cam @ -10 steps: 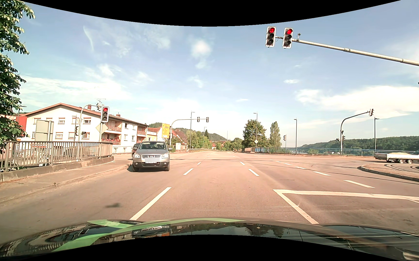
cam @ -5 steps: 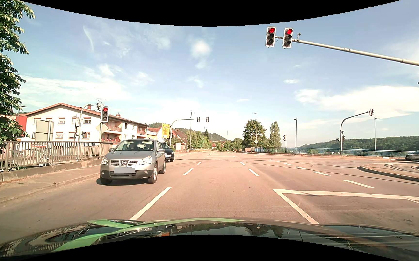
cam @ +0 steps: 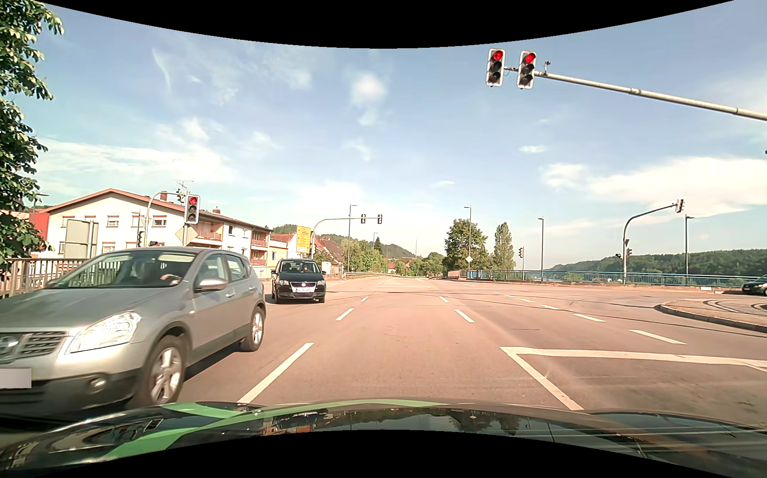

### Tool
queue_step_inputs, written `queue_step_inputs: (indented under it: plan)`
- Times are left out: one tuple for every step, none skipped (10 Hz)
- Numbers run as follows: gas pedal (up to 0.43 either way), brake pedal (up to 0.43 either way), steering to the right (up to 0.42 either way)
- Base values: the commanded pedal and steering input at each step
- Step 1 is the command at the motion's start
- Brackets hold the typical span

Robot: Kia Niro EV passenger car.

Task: Follow the waypoints while adhering to traffic rules and regulations

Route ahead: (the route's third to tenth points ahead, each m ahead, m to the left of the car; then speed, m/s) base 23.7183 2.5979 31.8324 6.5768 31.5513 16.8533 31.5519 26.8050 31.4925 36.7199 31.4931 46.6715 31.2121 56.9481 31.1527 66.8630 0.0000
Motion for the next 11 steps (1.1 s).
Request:
queue_step_inputs:
  plan:
    - [0.000, 0.189, -0.008]
    - [0.000, 0.189, -0.008]
    - [0.000, 0.189, -0.008]
    - [0.000, 0.189, -0.008]
    - [0.000, 0.189, -0.008]
    - [0.000, 0.189, -0.008]
    - [0.000, 0.189, -0.008]
    - [0.000, 0.189, -0.008]
    - [0.000, 0.189, -0.008]
    - [0.000, 0.189, -0.008]
    - [0.000, 0.189, -0.008]
